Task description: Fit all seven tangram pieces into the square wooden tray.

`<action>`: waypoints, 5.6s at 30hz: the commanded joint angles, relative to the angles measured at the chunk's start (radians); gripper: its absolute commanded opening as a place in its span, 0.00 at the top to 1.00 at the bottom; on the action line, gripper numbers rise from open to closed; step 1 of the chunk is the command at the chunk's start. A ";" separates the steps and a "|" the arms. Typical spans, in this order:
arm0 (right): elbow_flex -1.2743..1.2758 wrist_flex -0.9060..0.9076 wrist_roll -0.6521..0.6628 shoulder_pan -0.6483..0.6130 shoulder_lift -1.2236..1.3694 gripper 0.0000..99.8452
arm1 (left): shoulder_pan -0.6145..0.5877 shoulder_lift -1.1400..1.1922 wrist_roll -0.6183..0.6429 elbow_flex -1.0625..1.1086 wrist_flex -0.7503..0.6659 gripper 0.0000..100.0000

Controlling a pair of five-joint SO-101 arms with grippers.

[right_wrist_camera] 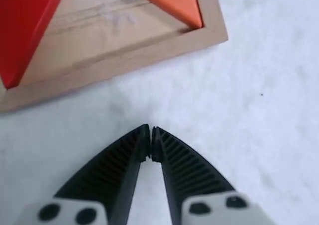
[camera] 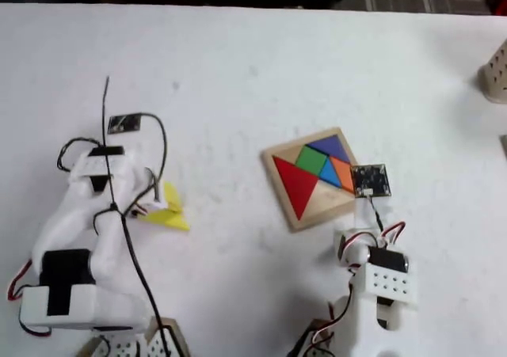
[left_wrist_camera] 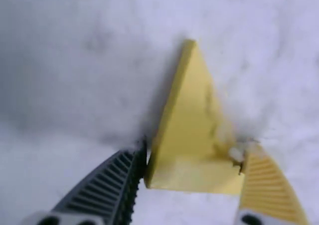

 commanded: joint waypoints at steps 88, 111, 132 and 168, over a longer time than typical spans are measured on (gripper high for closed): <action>0.032 -0.254 -0.144 0.682 -0.025 0.98 | 0.964 0.799 -0.176 -1.491 0.384 0.76; 0.049 -0.252 -0.112 0.647 -0.027 0.98 | 0.766 0.791 -0.178 -1.916 0.738 0.74; 0.049 -0.251 -0.112 0.596 -0.027 0.98 | 0.298 0.352 -0.064 -1.456 0.746 0.98; -0.566 0.298 -0.241 -0.401 0.005 0.98 | -0.274 -0.799 -0.468 0.563 -0.218 0.98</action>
